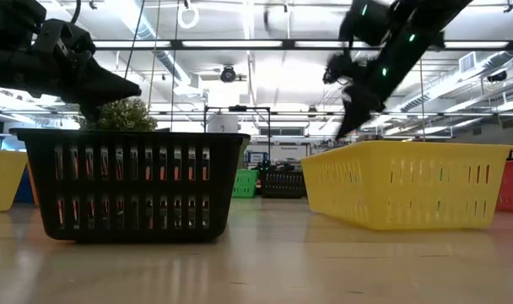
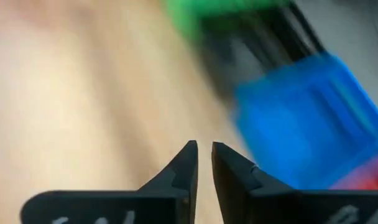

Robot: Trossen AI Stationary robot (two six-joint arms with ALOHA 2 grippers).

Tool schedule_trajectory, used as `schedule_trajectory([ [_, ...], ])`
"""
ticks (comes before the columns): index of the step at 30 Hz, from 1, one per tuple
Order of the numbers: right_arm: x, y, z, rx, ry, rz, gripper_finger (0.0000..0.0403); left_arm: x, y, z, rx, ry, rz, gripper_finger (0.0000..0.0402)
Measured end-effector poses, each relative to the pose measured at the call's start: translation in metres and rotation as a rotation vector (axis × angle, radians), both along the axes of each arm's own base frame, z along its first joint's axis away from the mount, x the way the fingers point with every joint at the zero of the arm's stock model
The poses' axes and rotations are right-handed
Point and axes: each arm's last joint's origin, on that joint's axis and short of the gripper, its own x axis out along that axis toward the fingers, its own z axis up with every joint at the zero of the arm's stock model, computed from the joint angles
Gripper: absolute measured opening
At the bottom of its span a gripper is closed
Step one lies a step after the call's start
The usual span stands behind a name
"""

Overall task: Stack baskets by color
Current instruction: Stack the bottom black bin on top of the top black bin

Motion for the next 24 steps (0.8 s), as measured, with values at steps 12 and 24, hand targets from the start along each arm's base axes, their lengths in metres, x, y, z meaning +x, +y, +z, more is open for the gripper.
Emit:
schedule_trajectory([
  [12, 0.073, 0.154, -0.015, 0.03, -0.425, 0.692, 0.0032, 0.0, 0.0, 0.012, 0.061, -0.108, 0.003, 0.0036],
  [24, 0.155, 0.222, 0.002, 0.104, -0.152, 0.722, 0.0067, 0.0, 0.0, 0.011, -0.019, -0.12, 0.002, 0.0027],
])
